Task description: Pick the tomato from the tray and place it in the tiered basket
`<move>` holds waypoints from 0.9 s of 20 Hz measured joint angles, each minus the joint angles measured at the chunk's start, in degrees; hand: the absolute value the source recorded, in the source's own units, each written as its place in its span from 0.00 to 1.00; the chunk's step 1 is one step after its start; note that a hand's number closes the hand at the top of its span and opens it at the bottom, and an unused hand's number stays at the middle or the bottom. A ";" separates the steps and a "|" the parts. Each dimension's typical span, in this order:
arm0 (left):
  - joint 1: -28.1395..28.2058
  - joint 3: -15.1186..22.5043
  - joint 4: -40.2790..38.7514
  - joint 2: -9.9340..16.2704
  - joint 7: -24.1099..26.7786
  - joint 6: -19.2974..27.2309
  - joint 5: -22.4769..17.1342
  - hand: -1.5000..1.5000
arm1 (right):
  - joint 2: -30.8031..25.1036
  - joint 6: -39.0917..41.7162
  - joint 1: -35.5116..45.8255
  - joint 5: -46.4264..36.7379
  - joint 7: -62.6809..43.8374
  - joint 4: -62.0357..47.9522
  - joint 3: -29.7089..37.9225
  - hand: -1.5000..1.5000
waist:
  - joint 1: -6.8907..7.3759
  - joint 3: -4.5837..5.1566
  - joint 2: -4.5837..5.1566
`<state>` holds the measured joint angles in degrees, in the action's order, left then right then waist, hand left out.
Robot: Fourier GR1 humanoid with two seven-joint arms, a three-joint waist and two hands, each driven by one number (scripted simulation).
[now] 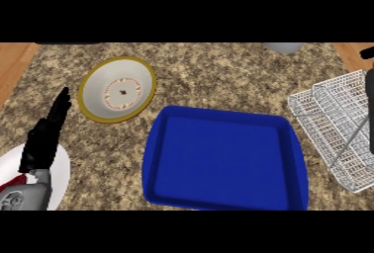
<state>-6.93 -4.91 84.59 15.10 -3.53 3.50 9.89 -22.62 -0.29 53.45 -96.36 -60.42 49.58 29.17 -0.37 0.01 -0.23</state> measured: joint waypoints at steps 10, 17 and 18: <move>-0.41 -0.07 -0.50 -0.55 0.47 -0.09 0.30 0.50 | 6.63 -6.14 -7.32 8.26 0.84 13.12 6.20 0.00 | 0.41 0.77 -0.11; -0.86 0.09 -0.60 -0.95 0.14 0.06 0.91 0.50 | 8.91 -11.94 -10.94 6.76 0.92 22.61 5.58 0.00 | 0.38 0.32 0.07; -0.93 -0.30 -0.59 -0.64 0.14 -0.08 0.77 0.50 | 9.01 -12.11 -11.48 6.47 0.88 24.61 5.42 0.00 | 0.31 0.27 0.05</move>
<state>-7.85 -5.21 84.00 14.46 -3.38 3.42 10.65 -13.62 -12.41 41.97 -89.89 -59.54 74.19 34.59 -0.05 0.28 -0.17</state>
